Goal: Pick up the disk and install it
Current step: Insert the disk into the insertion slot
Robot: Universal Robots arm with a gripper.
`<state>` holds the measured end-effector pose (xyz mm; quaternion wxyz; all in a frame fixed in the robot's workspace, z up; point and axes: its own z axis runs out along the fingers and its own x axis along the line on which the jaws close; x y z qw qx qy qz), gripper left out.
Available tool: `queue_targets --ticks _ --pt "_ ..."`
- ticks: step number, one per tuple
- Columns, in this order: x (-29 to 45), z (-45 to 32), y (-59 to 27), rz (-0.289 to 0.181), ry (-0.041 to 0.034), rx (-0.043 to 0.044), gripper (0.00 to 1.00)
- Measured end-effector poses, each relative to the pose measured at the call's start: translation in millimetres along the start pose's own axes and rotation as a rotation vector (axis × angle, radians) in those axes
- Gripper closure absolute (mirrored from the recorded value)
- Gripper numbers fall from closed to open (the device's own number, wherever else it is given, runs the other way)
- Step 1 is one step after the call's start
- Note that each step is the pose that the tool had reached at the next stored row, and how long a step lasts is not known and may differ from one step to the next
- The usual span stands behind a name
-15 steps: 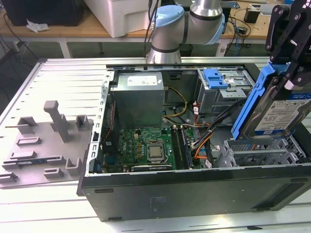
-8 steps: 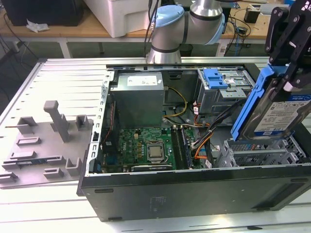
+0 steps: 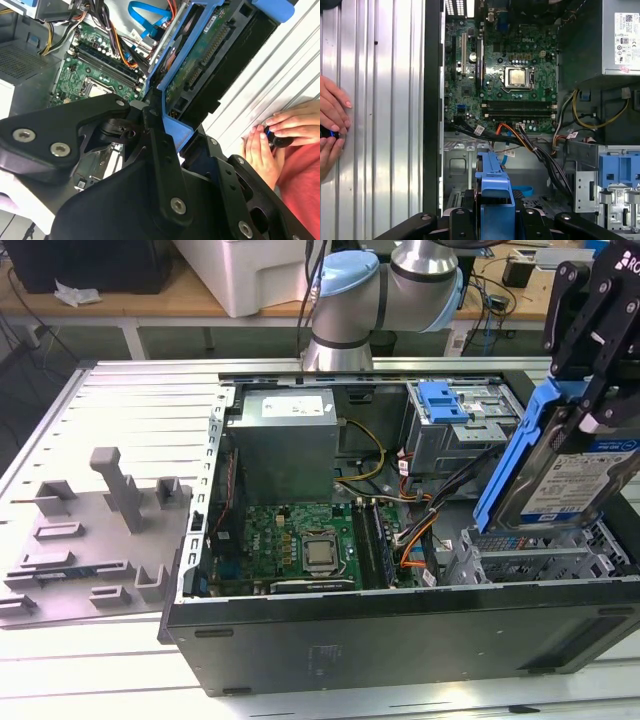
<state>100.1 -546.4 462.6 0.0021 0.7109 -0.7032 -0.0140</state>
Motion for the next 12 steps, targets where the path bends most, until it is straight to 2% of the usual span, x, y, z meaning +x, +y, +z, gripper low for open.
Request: queue_targets --ticks 12 --pt "0.1 5.2 -0.1 0.001 -0.0001 0.0 0.63"
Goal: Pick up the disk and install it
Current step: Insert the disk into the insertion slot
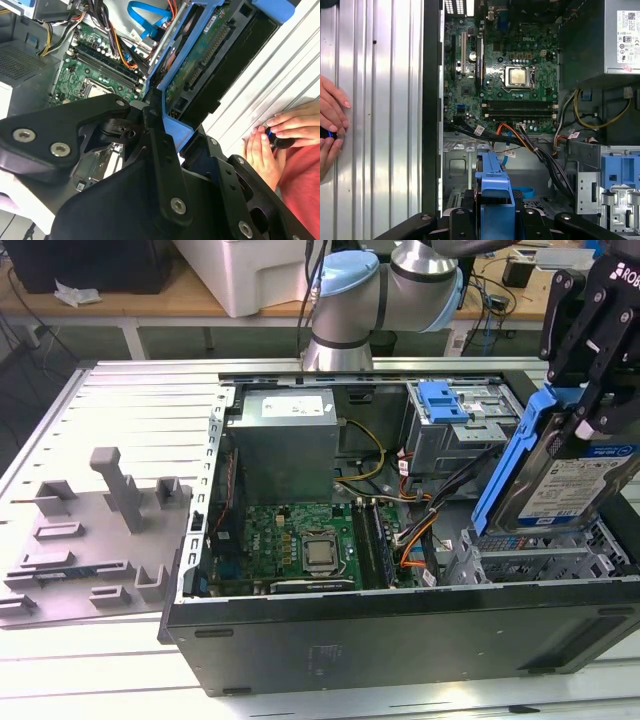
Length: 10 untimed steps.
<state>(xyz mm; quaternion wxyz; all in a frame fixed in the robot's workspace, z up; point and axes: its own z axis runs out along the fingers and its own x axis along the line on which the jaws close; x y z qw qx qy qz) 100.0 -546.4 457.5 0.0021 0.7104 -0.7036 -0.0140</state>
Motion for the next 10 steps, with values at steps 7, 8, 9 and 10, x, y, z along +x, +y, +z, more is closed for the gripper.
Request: queue_targets --ticks 7,8,9,10 --pt "0.1 2.8 -0.1 0.001 -0.0001 0.0 0.63" --pt "0.1 3.2 -0.1 0.001 0.0 0.0001 0.63" --pt "0.1 3.5 -0.1 0.001 0.0 0.0001 0.63" --pt "0.1 4.0 -0.1 0.001 0.0 0.0 0.63"
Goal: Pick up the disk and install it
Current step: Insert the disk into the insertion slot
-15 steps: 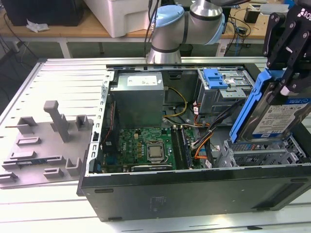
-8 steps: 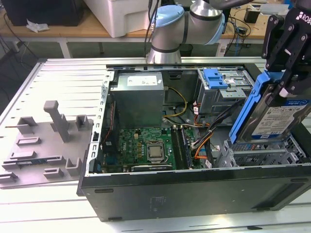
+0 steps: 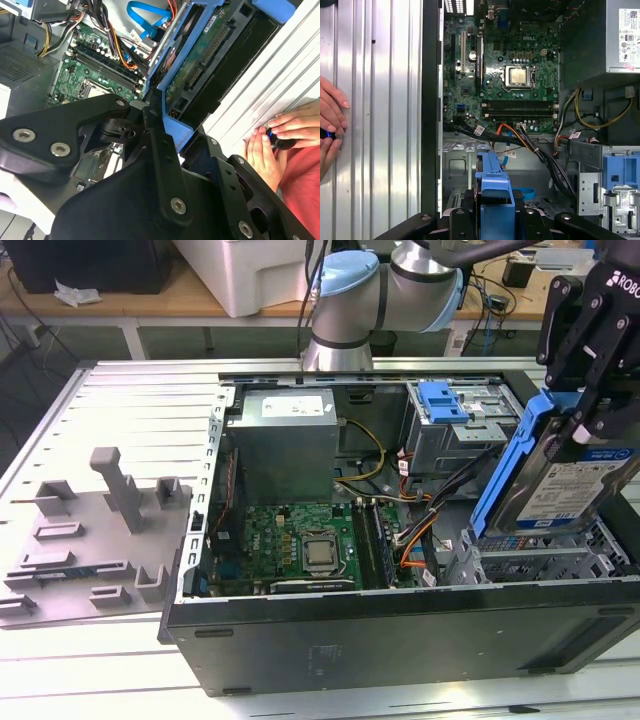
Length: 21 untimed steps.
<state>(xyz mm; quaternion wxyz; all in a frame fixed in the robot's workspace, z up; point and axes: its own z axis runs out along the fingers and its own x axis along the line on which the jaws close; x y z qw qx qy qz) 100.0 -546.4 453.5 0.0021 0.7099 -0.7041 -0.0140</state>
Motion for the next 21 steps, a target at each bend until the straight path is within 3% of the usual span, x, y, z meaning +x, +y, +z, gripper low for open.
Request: queue_targets --ticks 21 --pt "0.3 8.0 -0.2 0.003 0.0 0.0001 0.63"
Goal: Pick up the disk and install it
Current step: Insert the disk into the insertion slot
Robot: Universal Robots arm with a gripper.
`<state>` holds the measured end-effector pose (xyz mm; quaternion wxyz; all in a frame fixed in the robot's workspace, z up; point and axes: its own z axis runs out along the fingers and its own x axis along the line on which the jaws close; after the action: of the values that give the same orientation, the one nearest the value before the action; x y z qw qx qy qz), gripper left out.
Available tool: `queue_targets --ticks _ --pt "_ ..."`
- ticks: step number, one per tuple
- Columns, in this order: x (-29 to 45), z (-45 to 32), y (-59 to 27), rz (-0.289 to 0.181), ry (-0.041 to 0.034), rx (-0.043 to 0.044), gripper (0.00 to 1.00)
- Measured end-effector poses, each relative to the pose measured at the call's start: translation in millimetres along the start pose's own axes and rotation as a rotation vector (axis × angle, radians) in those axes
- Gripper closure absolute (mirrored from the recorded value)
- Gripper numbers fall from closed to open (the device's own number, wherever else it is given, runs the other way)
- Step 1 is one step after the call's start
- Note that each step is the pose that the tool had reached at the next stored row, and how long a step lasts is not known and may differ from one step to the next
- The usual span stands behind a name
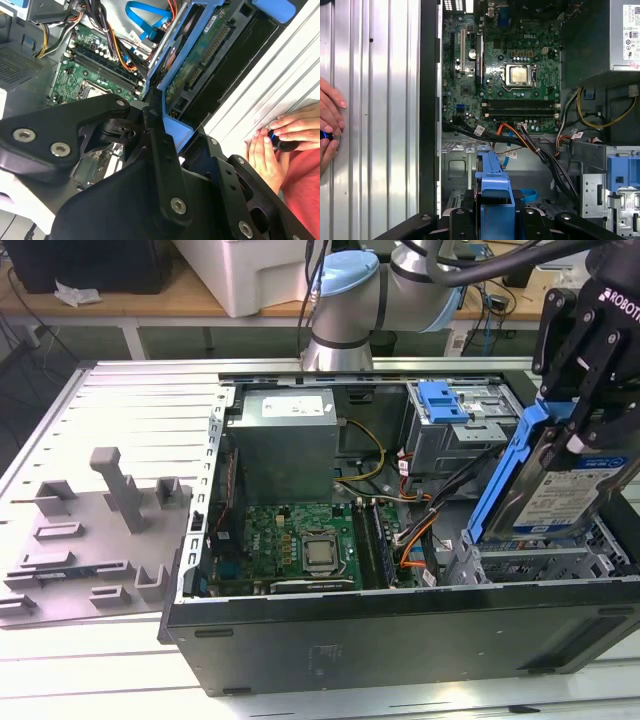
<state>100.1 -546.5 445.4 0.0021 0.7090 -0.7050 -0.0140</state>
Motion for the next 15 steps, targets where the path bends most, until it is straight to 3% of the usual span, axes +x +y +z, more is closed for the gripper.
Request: queue_targets --ticks 15 --pt "1.1 2.7 -0.6 0.0 0.0001 0.0 0.63"
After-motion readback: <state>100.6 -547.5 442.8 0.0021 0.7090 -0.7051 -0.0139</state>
